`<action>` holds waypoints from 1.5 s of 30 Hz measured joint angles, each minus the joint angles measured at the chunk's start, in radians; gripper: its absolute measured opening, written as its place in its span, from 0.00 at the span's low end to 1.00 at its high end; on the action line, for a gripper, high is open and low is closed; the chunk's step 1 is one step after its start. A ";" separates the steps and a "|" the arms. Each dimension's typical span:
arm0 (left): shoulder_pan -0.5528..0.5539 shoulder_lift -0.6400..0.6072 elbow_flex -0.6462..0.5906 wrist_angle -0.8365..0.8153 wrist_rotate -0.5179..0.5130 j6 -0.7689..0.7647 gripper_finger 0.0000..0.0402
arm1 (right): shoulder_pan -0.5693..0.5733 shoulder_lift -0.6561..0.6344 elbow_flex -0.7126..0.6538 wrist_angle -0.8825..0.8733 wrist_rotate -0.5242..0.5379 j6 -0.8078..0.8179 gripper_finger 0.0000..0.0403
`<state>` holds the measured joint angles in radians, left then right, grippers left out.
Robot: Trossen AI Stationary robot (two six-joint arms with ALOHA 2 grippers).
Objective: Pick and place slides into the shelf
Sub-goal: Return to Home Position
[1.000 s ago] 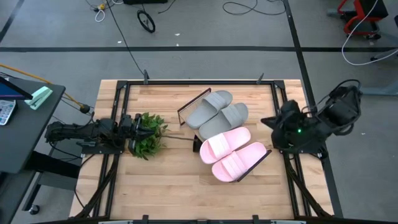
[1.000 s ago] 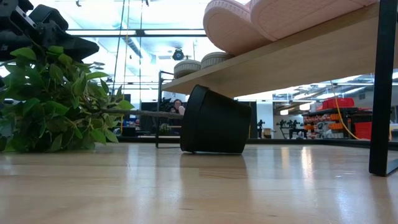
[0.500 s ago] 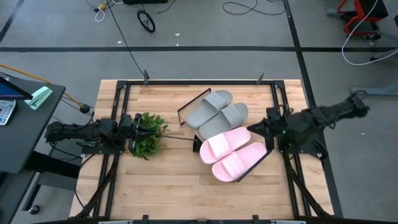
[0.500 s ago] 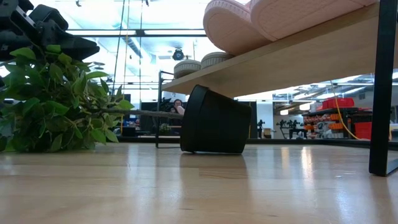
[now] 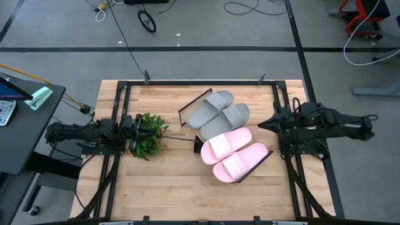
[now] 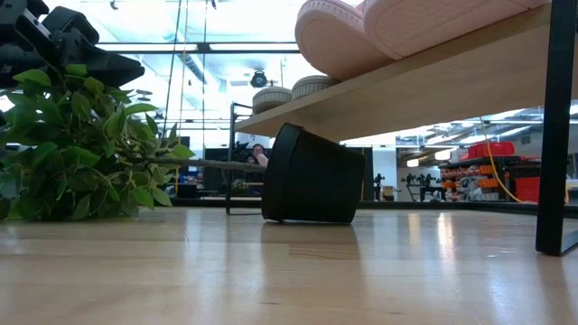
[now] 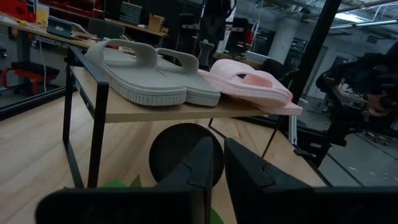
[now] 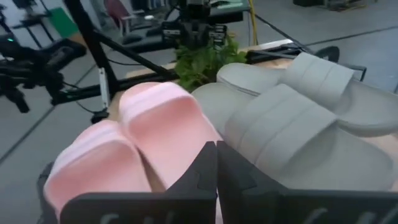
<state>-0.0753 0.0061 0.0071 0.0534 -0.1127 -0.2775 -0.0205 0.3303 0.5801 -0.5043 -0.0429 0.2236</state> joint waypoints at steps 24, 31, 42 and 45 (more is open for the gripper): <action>0.000 0.000 0.000 0.000 0.001 0.000 0.11 | -0.014 -0.329 -0.436 0.572 0.027 0.195 0.00; 0.000 0.000 0.000 0.000 0.001 0.000 0.08 | -0.013 -0.329 -0.517 0.592 0.000 0.201 0.00; 0.000 0.000 0.000 -0.001 0.001 0.000 0.08 | -0.014 -0.329 -0.568 0.616 -0.011 0.108 0.00; 0.000 0.000 0.000 -0.001 0.001 0.000 0.09 | -0.013 -0.328 -0.570 0.607 -0.011 0.058 0.00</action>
<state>-0.0752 0.0063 0.0071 0.0528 -0.1118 -0.2775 -0.0339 0.0026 0.0097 0.1022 -0.0544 0.2814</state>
